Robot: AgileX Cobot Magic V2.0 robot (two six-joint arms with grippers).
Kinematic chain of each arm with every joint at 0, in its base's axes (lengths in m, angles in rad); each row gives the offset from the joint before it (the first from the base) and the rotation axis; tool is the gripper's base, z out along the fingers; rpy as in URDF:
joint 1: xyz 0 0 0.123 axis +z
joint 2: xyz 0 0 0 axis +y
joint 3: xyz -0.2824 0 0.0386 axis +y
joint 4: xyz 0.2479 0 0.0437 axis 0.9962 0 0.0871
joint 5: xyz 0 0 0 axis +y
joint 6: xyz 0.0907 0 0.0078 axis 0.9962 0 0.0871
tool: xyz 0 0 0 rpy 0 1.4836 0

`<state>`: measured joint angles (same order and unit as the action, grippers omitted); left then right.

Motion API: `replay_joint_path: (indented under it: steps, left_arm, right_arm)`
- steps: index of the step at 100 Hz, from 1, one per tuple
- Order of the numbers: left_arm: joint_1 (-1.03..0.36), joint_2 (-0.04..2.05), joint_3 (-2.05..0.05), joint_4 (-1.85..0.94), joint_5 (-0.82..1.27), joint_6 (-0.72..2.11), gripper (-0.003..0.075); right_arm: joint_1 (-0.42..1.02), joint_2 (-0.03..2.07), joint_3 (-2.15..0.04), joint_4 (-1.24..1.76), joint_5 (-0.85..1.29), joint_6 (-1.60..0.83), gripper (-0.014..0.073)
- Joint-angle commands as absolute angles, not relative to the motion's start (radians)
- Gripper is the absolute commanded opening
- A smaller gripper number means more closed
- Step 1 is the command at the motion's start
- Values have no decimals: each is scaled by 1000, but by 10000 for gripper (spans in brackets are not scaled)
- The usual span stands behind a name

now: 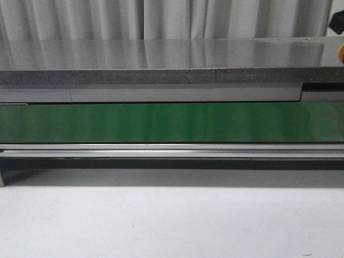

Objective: Move button from left to right
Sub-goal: 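Lift the button with the right gripper and carry it over the green tray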

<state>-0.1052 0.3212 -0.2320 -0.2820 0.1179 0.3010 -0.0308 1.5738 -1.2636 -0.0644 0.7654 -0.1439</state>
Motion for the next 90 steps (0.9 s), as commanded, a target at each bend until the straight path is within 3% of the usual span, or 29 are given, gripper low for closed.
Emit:
replay_joint_path:
  steps: [1,34,76,90]
  left_arm:
    - [-113,327,-260,-291,37,300,5]
    - [-113,327,-260,-291,37,300,5]
    - [-113,327,-260,-291,37,300,5]
    - [-113,327,-260,-291,37,300,5]
  right_arm:
    - [-113,1531,-1300,-88,704,-176,171]
    - [-380,1604,-1298,-68,623,-176,171]
    - [-460,1763,-1298,-33,656,-175,176]
    - [-460,1799,-1298,12,666,-175,239]
